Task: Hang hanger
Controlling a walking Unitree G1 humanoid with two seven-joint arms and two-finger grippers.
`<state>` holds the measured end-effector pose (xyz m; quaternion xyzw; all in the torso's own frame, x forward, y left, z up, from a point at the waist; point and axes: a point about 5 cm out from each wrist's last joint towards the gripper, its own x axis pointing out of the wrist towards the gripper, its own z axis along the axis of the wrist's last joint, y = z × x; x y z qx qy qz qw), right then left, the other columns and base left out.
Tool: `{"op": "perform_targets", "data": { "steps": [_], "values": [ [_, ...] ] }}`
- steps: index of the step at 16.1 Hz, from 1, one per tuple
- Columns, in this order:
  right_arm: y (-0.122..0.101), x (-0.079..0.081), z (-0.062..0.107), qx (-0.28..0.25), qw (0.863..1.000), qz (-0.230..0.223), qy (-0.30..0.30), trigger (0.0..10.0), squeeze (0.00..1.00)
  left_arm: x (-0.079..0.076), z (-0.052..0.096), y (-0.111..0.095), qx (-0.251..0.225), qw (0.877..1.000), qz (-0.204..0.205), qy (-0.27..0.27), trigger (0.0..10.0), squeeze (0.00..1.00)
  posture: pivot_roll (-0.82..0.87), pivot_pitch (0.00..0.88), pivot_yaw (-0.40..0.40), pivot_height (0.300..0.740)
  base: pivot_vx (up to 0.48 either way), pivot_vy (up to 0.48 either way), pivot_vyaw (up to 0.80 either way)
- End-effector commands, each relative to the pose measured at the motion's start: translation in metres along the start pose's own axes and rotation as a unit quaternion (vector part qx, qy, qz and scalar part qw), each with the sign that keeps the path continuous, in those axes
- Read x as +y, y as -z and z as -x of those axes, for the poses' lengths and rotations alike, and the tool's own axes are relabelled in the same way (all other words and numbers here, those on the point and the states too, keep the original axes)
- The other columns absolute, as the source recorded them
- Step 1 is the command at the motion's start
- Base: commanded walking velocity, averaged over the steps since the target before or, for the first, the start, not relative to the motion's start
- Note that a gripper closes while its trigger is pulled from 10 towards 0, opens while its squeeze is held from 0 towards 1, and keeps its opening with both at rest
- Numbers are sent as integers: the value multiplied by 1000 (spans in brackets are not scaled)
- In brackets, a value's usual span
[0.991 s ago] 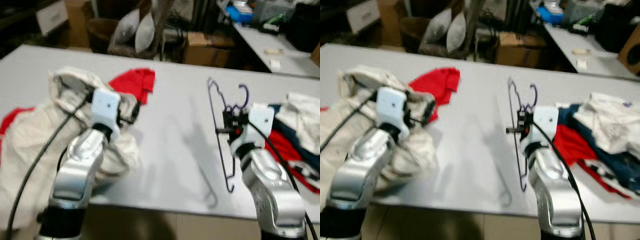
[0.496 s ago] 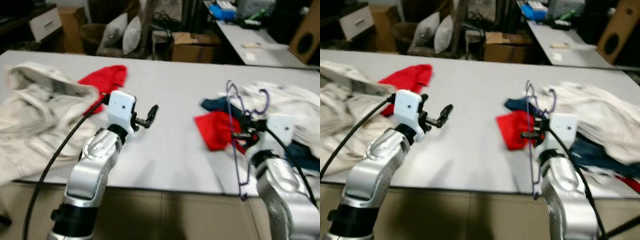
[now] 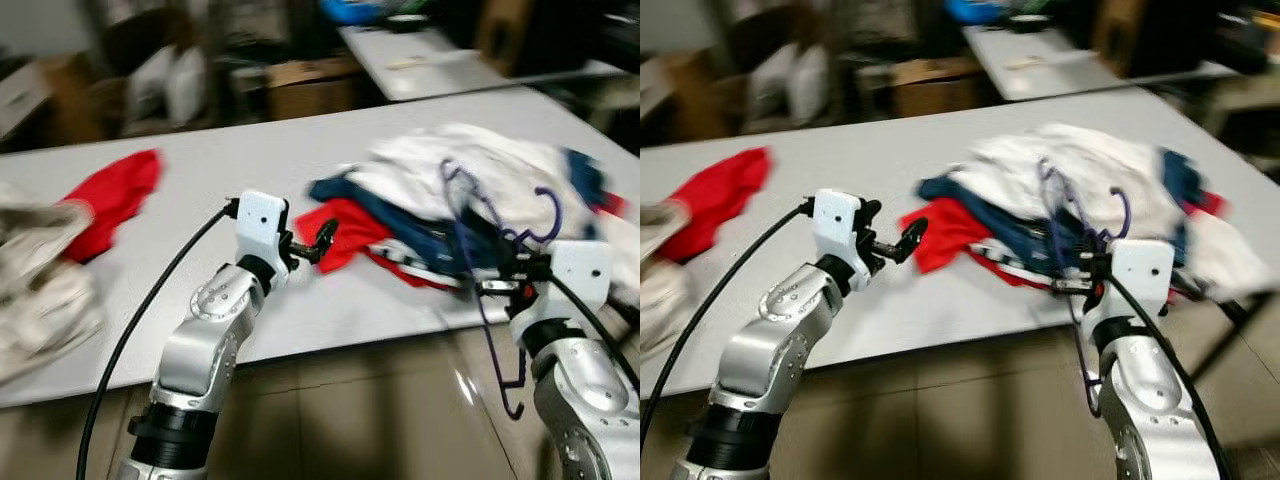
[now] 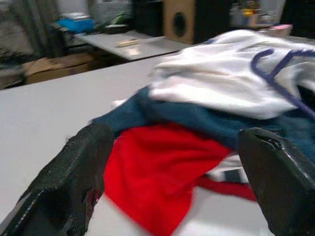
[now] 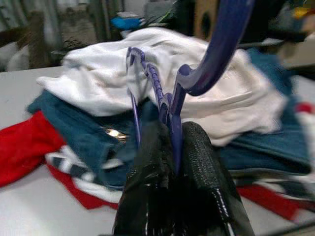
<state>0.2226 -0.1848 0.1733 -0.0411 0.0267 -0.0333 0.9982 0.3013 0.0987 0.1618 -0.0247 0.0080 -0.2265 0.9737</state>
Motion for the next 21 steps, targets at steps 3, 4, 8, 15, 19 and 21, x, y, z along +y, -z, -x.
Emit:
{"op": "perform_targets", "data": {
  "steps": [3, 4, 8, 15, 19, 21],
  "values": [
    [-39, 38, -1, -109, 985, 33, -128, 10000, 0, 17, 10, -6, -29, 999, 23, -34, 10000, 0, -98, 0, 93, 740, 0, 0, -800],
    [-46, 50, 0, -126, 975, 55, -173, 10000, 0, 19, 11, -8, -33, 998, 21, -48, 10000, 0, -86, 0, 80, 740, 0, 0, -800],
    [-37, 55, -2, -100, 976, 53, -186, 10000, 0, 22, 19, -8, -40, 997, 13, -59, 10000, 0, -61, 0, 40, 740, 0, 0, -800],
    [-14, 8, -16, -26, 998, -14, -51, 10000, 0, 21, 10, -12, -38, 998, -6, -57, 10000, 0, -66, 0, 45, 740, 115, 0, -571],
    [-14, 11, -13, -36, 995, 35, -84, 10000, 0, 30, 4, -7, -23, 995, -6, -96, 10000, 0, -71, 0, 65, 740, 312, 0, 0],
    [-17, 13, -11, -56, 993, 0, -100, 10000, 0, 33, 1, -9, -30, 993, 0, -111, 10000, 0, -71, 0, 62, 740, 330, 0, 0]
  ]
}}
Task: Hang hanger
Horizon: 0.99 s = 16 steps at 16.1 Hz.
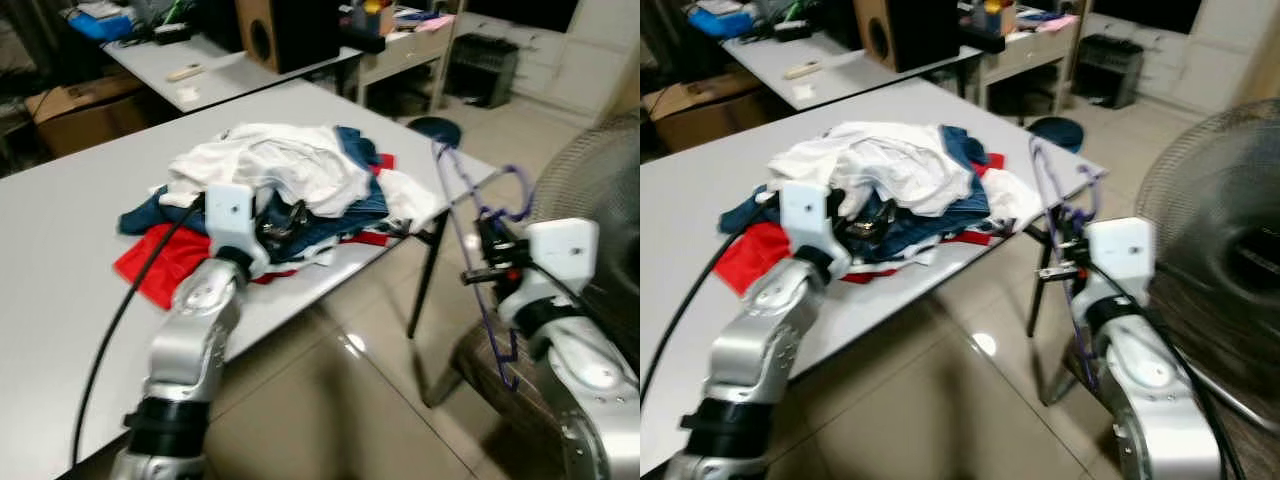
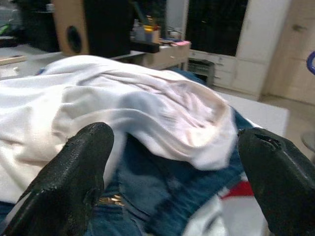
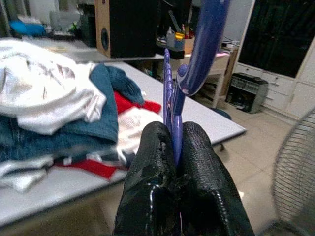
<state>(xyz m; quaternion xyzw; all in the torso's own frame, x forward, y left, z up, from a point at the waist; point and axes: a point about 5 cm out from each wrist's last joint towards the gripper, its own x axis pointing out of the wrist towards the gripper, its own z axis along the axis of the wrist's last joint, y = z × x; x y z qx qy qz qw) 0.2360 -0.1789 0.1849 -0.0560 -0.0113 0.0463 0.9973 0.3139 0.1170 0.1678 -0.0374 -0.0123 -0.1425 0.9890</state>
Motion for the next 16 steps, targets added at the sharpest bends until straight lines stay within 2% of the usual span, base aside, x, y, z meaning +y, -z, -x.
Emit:
{"op": "perform_targets", "data": {
  "steps": [1, 2, 4, 5, 6, 7, 8, 9, 10, 12, 14, 15, 16],
  "values": [
    [-6, 8, 0, -19, 999, -8, -33, 10000, 0, 14, 2, -4, -11, 999, -6, -36, 10000, 0, -70, 0, 59, 740, 337, 0, 0],
    [-6, 10, 0, -17, 999, -6, -42, 10000, 0, 15, 1, -6, -17, 999, -4, -45, 10000, 0, -69, 0, 56, 740, 345, 0, 0],
    [-10, 13, -1, -35, 998, 10, -55, 10000, 0, 17, 1, -9, -27, 998, 1, -52, 10000, 0, -69, 0, 53, 740, 354, 0, 800],
    [-13, 13, 0, -49, 997, -10, -61, 10000, 0, 16, 1, -10, -31, 999, 7, -45, 10000, 0, -67, 0, 49, 740, 349, 0, 0],
    [-15, 13, 0, -55, 996, -28, -65, 10000, 0, 13, 1, -10, -32, 999, 14, -25, 10000, 0, -68, 0, 48, 740, 247, 0, 0],
    [-16, 13, 1, -57, 996, -24, -70, 10000, 0, 8, 3, -10, -33, 999, 31, 2, 10000, 0, -68, 0, 48, 740, 0, 0, 0],
    [-16, 13, 2, -58, 995, -24, -72, 10000, 0, 2, 5, -11, -34, 999, 29, 29, 10000, 0, -69, 0, 47, 740, 0, 0, 0],
    [-16, 13, 3, -59, 995, -27, -73, 10000, 0, -3, 7, -11, -34, 997, 30, 58, 10000, 322, -71, 0, 48, 740, 0, 0, 0],
    [-16, 11, 6, -61, 995, -27, -76, 10000, 0, -6, 8, -8, -31, 996, 32, 78, 10000, 1000, -79, 0, 52, 740, 0, 0, 0],
    [-18, 7, 8, -64, 995, -26, -74, 10000, 0, -13, 3, -7, -22, 994, 27, 105, 10000, 1000, -89, 0, 58, 740, 0, 0, 0],
    [-19, 3, 9, -67, 995, -23, -64, 10000, 0, -22, 0, -9, -24, 988, 46, 143, 10000, 1000, -98, 0, 62, 740, 0, 0, 0],
    [-19, -2, 10, -68, 996, -24, -51, 10000, 0, -31, -4, -9, -20, 983, 66, 172, 10000, 455, -106, 0, 65, 740, 0, 0, 0],
    [-19, -7, 12, -67, 997, -23, -41, 10000, 0, -39, -9, -6, -9, 978, 59, 199, 10000, 0, -113, 0, 66, 740, 0, 0, 0]
  ]
}}
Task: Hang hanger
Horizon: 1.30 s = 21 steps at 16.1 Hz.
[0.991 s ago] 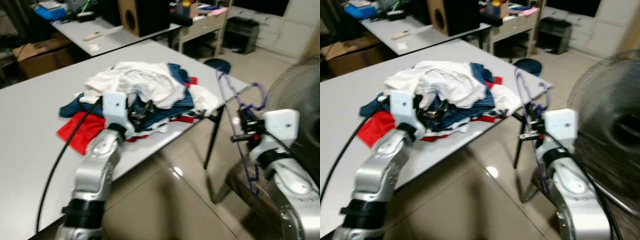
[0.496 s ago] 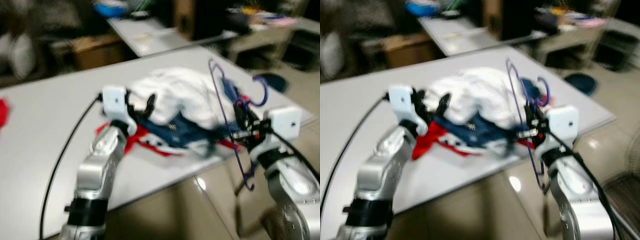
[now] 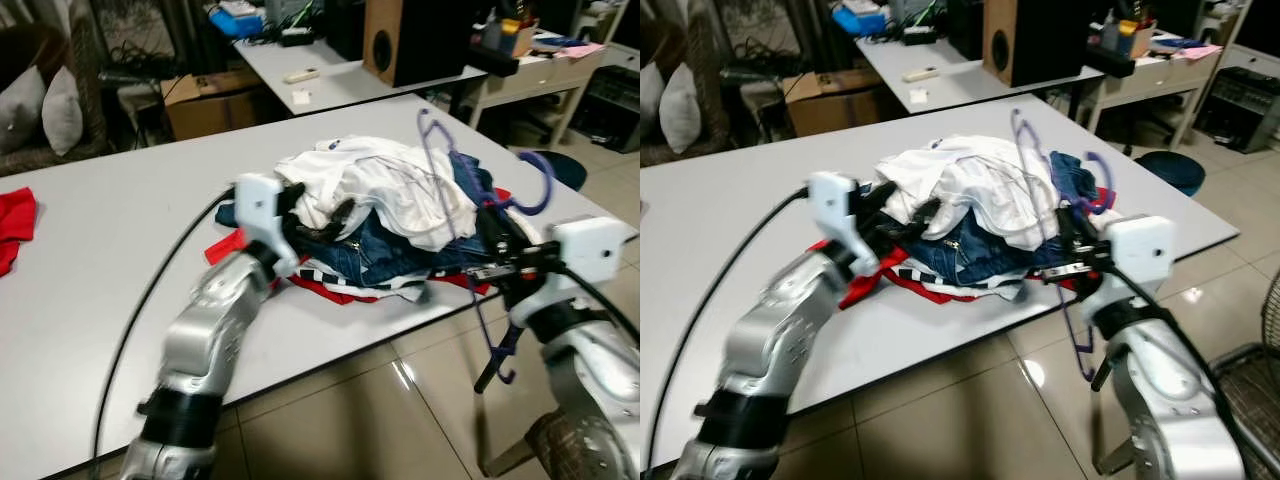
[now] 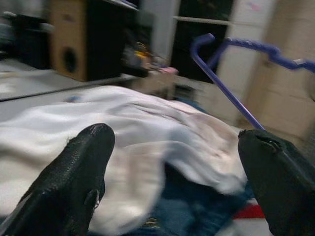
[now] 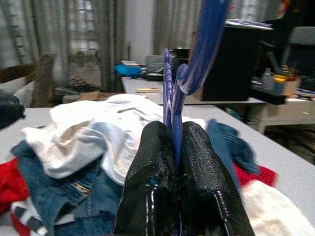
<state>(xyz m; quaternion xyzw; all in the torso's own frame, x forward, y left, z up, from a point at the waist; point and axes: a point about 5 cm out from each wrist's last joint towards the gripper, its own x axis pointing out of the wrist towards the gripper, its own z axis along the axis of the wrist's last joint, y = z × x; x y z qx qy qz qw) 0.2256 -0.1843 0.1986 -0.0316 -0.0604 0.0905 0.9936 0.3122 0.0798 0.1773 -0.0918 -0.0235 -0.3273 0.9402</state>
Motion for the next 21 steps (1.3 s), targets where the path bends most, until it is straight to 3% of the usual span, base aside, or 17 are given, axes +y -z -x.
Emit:
{"op": "perform_targets", "data": {
  "steps": [1, 4, 6, 10, 14, 17, 18, 21],
  "values": [
    [-6, -3, 4, -12, 1000, 5, 3, 10000, 0, -2, -8, 7, 25, 1000, -15, 12, 10000, 0, -128, 0, 71, 740, 0, 0, 0],
    [-10, -6, 11, -10, 1000, 17, 2, 10000, 0, 14, -25, 13, 43, 995, -68, -58, 10000, 0, -161, 4, 81, 740, 0, 0, 0],
    [-11, -7, 19, -5, 1000, 24, -11, 10000, 0, 18, -33, 10, 29, 994, -65, -79, 10000, 0, -192, 10, 88, 740, 0, 0, 0],
    [-7, -8, 35, 11, 999, 25, -43, 10000, 0, 24, -33, 4, -8, 993, -56, -106, 10000, 0, -213, 14, 91, 740, 0, 0, 0],
    [-5, -9, 43, 28, 996, 34, -79, 10000, 0, 42, -30, 8, 13, 985, -61, -161, 10000, 0, -209, 13, 92, 740, 0, 0, 0],
    [-5, -13, 46, 31, 995, 42, -89, 10000, 0, 41, -28, 9, 22, 988, -64, -140, 10000, 0, -204, 10, 93, 740, 0, 0, 0],
    [-5, -15, 47, 31, 995, 45, -87, 10000, 0, 41, -28, 13, 41, 986, -98, -128, 10000, 0, -201, 6, 96, 740, 0, 0, 0],
    [-6, -15, 47, 29, 994, 48, -89, 10000, 0, 44, -28, 21, 70, 979, -132, -136, 10000, 0, -203, 0, 103, 740, 0, 0, 0]
  ]
}}
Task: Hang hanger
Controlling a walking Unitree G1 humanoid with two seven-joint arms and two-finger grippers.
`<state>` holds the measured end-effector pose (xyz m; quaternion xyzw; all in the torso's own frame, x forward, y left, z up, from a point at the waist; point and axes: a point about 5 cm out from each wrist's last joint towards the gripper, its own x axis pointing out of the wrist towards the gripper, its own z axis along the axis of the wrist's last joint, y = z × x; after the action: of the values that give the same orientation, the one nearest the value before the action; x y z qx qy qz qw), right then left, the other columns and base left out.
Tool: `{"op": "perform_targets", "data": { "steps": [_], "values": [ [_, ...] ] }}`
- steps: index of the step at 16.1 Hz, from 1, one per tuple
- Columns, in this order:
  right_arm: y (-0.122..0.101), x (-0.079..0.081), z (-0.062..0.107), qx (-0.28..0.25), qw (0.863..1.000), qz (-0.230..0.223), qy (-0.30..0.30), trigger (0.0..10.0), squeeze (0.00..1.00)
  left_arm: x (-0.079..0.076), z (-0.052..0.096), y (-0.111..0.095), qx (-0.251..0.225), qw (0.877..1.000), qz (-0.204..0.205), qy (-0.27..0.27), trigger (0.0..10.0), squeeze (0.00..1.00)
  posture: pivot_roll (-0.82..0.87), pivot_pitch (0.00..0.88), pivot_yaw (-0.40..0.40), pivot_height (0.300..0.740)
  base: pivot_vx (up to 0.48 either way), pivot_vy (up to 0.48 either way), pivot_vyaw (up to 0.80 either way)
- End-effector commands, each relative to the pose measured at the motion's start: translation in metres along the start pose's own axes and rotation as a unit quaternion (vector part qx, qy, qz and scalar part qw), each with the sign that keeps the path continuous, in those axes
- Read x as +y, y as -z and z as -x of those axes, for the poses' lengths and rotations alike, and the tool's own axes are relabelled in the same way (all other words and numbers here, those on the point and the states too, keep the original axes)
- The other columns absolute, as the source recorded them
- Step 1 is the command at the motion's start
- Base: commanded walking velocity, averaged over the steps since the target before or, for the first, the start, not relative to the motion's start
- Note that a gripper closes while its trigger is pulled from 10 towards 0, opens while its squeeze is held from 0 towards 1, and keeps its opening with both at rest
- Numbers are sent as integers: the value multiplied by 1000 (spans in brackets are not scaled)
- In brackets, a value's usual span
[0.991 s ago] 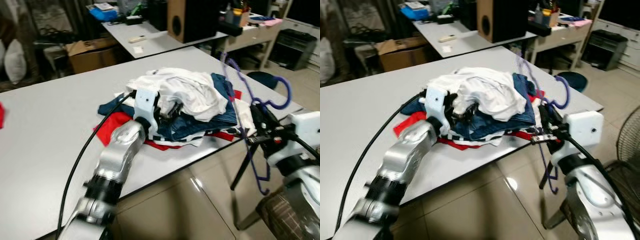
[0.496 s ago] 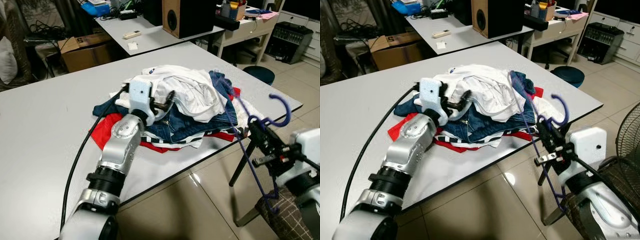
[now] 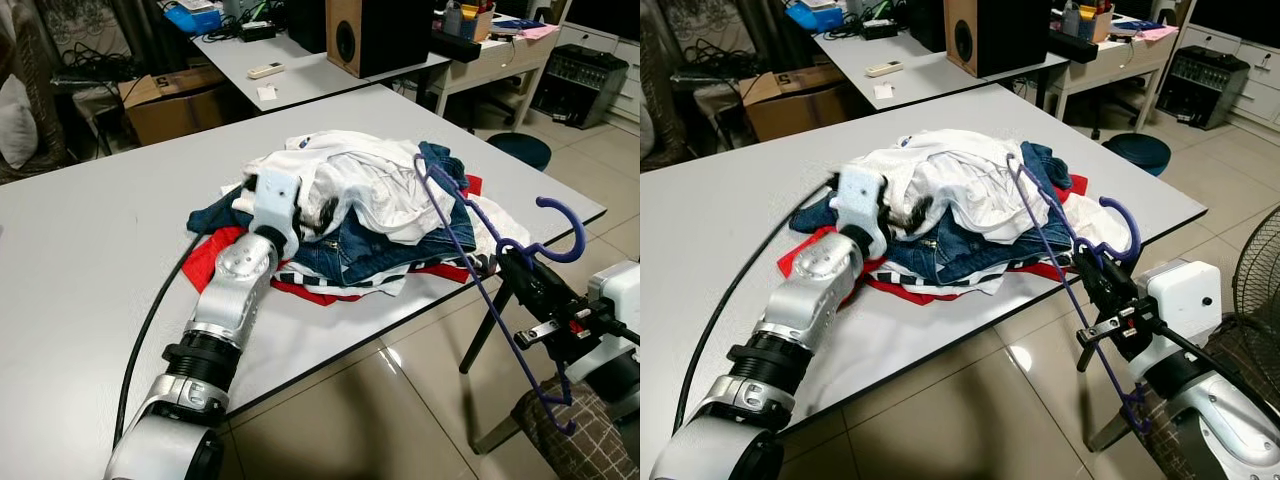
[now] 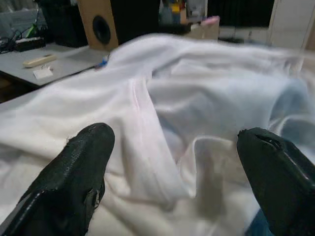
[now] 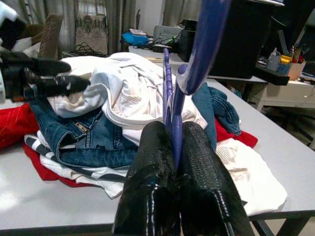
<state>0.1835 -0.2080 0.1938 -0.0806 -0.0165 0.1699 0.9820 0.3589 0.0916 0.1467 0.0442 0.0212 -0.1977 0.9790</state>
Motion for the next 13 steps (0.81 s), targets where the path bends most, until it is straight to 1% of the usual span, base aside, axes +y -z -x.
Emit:
{"op": "perform_targets", "data": {
  "steps": [1, 2, 3, 4, 5, 9, 13],
  "values": [
    [-6, 0, 2, -15, 1000, 10, -4, 10000, 0, 3, -2, -4, 1, 1000, -18, -8, 10000, 0, -205, 0, 104, 740, 0, 0, 0],
    [-6, 1, 3, -16, 1000, 11, -6, 10000, 0, 5, -4, -2, 8, 999, -26, -17, 6667, 0, -207, 0, 107, 740, 0, 0, 0],
    [-6, 1, 3, -16, 1000, 11, -7, 10000, 0, 6, -5, -3, 7, 999, -26, -22, 6667, 0, -211, 0, 108, 740, 0, 0, 0],
    [-6, 1, 4, -16, 1000, 12, -8, 10000, 0, 6, -7, -6, 1, 999, -23, -24, 0, 0, -212, 0, 109, 740, 0, 0, 0],
    [-6, 2, 5, -16, 1000, 12, -9, 10000, 0, 6, -8, -11, -9, 1000, -20, -21, 0, 0, -211, 0, 110, 740, 0, 0, 0],
    [-5, 3, 5, -13, 1000, 14, -13, 10000, 0, 7, -7, -13, -15, 1000, -15, -23, 0, 0, -209, 0, 107, 740, 0, 0, 0],
    [-5, 3, 4, -12, 1000, 18, -18, 10000, 0, 12, -6, -3, 11, 999, -39, -34, 0, 0, -207, 0, 104, 740, 0, 0, 0]
  ]
}}
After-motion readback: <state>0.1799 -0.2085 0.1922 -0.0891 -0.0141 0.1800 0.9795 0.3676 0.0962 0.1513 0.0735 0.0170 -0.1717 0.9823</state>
